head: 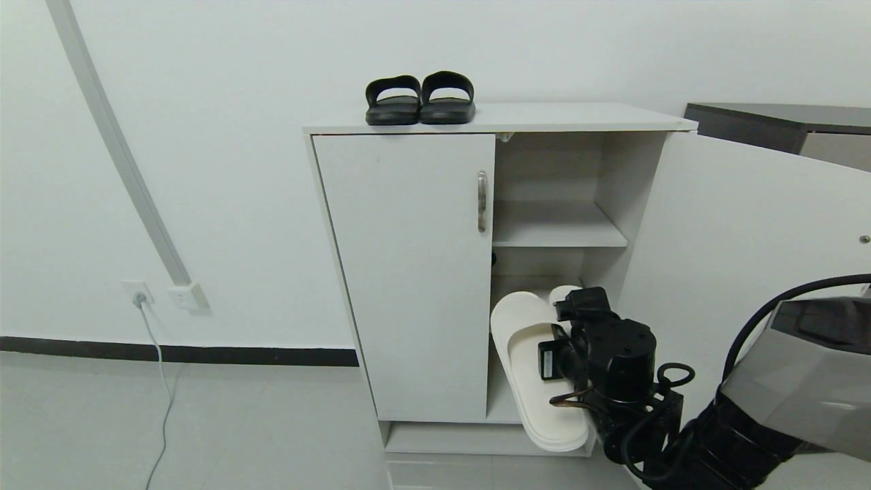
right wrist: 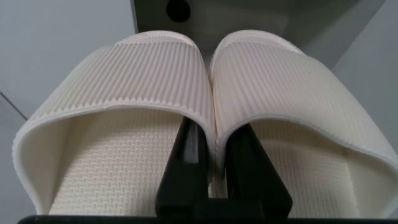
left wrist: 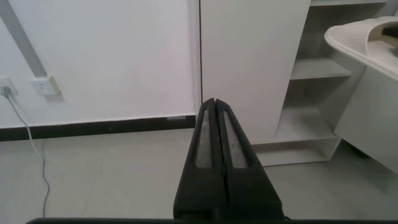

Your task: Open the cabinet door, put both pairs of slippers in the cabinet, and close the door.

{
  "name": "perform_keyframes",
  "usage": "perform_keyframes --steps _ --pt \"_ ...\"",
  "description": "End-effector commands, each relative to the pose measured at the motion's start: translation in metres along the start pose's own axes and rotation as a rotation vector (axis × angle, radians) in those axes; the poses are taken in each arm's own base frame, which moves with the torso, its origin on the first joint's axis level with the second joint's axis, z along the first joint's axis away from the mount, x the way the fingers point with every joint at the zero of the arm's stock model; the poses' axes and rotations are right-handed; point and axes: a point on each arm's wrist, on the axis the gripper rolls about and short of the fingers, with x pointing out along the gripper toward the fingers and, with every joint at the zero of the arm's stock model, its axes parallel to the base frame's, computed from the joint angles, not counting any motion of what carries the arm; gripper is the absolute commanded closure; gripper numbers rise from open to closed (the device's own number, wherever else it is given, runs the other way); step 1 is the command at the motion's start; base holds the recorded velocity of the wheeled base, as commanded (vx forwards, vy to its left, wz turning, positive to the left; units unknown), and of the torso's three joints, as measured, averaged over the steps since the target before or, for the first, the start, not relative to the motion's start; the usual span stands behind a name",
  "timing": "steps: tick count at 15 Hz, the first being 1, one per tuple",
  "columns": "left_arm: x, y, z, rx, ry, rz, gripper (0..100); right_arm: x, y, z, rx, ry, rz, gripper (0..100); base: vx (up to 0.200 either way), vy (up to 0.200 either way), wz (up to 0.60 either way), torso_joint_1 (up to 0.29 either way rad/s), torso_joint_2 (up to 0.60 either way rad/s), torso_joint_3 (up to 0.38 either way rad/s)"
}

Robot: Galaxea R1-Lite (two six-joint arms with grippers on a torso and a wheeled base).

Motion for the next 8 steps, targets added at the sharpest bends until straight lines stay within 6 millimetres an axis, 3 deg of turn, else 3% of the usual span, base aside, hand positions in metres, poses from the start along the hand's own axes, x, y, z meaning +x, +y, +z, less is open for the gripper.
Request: perform_keyframes --steps 1,8 --pt "-0.001 0.000 0.000 0.002 -0.006 0.001 100 0.012 0.012 0.005 0.008 0.003 -0.024 100 0.000 0.000 0.00 0.000 0.00 0.000" --pt "-0.001 0.000 0.000 0.002 -0.006 0.000 100 0.022 0.019 0.006 0.055 0.101 -0.044 100 0.000 0.000 0.00 0.000 0.00 0.000"
